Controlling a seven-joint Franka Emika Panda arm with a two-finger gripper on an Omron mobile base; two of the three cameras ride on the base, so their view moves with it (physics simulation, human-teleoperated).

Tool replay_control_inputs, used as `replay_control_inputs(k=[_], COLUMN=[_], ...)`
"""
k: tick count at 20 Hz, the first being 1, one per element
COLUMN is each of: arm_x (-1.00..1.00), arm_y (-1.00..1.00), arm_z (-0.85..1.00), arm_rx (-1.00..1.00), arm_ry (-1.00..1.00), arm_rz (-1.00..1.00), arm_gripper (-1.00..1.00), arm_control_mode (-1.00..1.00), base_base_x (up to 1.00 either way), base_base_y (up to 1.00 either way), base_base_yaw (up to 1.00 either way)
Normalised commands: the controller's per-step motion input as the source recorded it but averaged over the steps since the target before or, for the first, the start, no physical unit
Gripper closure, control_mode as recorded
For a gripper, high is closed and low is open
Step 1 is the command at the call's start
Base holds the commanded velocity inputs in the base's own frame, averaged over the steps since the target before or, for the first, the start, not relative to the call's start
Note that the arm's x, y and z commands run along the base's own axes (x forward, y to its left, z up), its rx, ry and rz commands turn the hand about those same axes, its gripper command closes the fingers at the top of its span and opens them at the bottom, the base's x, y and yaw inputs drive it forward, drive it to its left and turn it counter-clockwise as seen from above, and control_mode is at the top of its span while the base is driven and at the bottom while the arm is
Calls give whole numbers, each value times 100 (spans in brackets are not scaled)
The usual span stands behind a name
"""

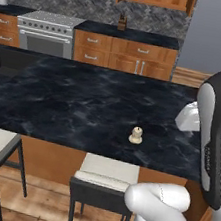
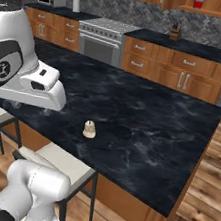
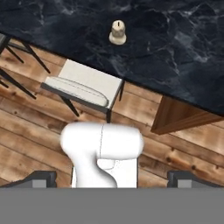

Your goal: Get the candle and the liquor from the cabinet and move them to the dining counter.

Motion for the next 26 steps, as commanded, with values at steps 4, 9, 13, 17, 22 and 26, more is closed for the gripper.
replay_control_inputs(k=[4,9,13,17,22,26], arm_x=[-20,-1,0,0,0,0], arm_y=[2,0,0,0,0,0], arm_z=[-1,0,0,0,0,0], arm_rx=[-3,0,0,0,0,0], arm_ry=[6,2,0,0,0,0], arm_rz=[0,0,0,0,0,0], arm_gripper=[-100,-100,-100,-100,-100,-100], arm_control_mode=[-100,100,100,100,100,100], base_base_x=[0,-12,-81,-97,-47,0], base_base_y=[0,-17,-92,-100,-100,-100], base_base_yaw=[0,-2,-16,-23,-37,-41])
